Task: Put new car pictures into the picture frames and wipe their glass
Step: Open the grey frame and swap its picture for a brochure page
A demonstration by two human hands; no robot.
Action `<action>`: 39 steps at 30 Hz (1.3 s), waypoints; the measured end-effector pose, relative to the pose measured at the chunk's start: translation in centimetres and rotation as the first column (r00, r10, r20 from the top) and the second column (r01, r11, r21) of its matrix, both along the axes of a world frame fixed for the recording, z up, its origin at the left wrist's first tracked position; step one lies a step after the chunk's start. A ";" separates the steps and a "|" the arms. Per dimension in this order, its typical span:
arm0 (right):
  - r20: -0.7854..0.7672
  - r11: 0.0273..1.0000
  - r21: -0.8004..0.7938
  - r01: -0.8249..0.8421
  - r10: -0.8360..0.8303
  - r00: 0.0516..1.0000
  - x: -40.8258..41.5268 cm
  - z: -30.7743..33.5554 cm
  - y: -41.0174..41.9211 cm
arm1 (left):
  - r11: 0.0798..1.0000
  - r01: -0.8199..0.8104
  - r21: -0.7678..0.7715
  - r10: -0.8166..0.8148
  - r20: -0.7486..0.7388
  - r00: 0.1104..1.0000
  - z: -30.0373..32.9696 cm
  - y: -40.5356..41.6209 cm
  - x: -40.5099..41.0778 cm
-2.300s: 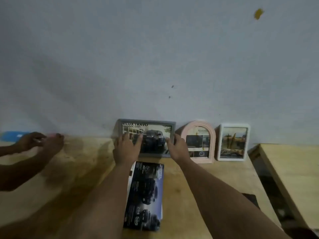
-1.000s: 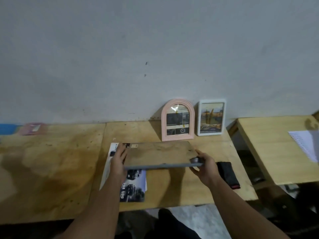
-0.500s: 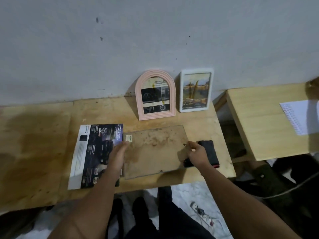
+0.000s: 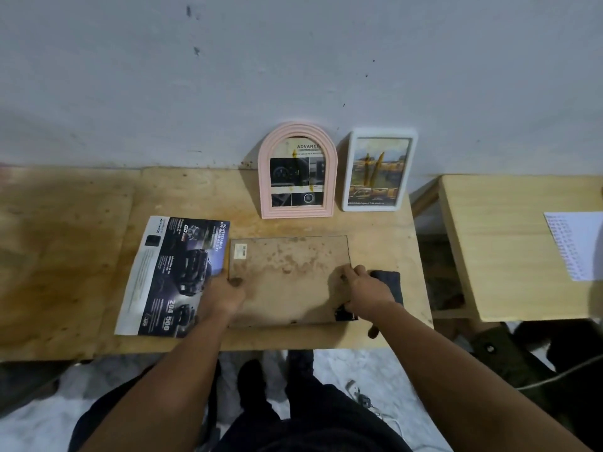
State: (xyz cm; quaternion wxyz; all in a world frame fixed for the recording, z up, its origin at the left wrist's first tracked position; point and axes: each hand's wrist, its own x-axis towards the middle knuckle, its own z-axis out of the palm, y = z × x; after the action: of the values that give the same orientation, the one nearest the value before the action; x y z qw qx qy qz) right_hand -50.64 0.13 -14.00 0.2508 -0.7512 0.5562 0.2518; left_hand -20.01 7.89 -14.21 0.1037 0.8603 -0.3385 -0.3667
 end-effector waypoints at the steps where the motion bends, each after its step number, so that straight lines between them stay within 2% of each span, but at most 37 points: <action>1: -0.020 0.999 -0.019 -0.038 0.038 0.999 -0.1 0.1 -0.2 | 1.000 0.011 0.015 -0.011 -0.004 1.000 -0.3 0.0 -0.1; 7: -0.196 0.928 -0.111 -0.356 0.330 0.923 0.4 -0.1 -2.0 | 0.992 0.095 0.088 -0.101 0.056 0.993 -2.2 -0.3 0.2; 11: -0.224 0.913 -0.064 -0.404 0.381 0.897 1.4 -0.3 -2.3 | 0.989 0.106 0.104 -0.113 0.065 0.991 -3.0 -0.6 0.1; 14: -0.311 0.884 -0.029 -0.467 0.436 0.845 2.4 -0.4 -2.1 | 0.987 0.111 0.118 -0.120 0.073 0.990 -3.2 -0.6 0.0; 21: -0.422 0.836 -0.035 -0.548 0.485 0.766 2.9 -0.7 -2.0 | 0.989 0.105 0.103 -0.112 0.058 0.992 -3.4 -0.6 0.0; 32: -0.275 0.877 0.005 -0.480 0.462 0.843 1.9 0.1 -1.4 | 0.988 0.109 0.107 -0.115 0.055 0.992 -3.0 -0.8 -0.3; 35: -0.269 0.853 -0.096 -0.513 0.474 0.839 0.7 0.7 -1.2 | 0.989 0.110 0.099 -0.115 0.051 0.992 -3.0 -0.8 -0.4; 39: -0.168 0.904 -0.150 -0.400 0.376 0.911 -0.8 0.3 -0.3 | 0.988 0.107 0.109 -0.112 0.041 0.993 -2.9 -0.7 -0.4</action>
State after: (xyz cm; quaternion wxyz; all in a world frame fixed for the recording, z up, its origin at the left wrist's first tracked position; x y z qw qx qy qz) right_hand -51.47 -0.16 -13.66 0.0879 -0.8477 0.4316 0.2955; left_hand -20.37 7.19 -17.15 0.0293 0.8531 -0.3676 -0.3692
